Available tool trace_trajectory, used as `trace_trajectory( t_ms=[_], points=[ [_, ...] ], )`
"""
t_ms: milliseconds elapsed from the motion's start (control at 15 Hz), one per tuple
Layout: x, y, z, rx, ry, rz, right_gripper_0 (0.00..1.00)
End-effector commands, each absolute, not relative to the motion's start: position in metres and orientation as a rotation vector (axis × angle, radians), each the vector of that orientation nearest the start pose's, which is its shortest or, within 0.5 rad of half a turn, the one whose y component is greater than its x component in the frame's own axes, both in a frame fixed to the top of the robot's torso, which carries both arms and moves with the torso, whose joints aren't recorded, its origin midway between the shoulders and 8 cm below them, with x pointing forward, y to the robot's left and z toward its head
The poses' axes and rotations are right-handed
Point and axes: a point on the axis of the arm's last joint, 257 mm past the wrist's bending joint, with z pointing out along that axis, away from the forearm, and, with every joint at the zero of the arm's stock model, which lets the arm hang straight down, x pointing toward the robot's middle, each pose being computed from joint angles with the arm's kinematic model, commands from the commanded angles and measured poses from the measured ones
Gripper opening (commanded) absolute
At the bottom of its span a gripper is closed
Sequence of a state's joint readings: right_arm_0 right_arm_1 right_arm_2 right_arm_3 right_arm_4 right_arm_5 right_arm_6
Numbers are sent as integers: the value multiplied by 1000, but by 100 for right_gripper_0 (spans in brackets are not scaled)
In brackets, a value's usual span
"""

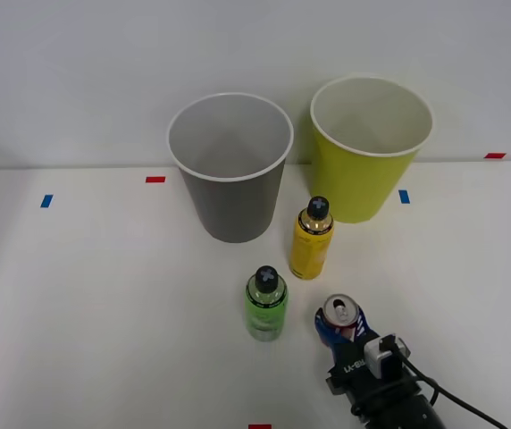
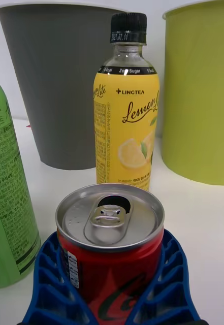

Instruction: Put cans in the gray bin, plastic bottles in the light green bin

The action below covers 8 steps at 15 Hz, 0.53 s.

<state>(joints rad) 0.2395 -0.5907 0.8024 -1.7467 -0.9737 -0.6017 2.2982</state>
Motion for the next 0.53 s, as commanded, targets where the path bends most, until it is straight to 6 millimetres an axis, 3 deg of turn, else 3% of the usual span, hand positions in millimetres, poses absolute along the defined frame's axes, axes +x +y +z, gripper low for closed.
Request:
trace_trajectory(
  t_ms=[67,533],
  points=[
    [358,-116,-264,-321,1458,250,0],
    [320,-136,-182,-217,1408,354,0]
  ],
)
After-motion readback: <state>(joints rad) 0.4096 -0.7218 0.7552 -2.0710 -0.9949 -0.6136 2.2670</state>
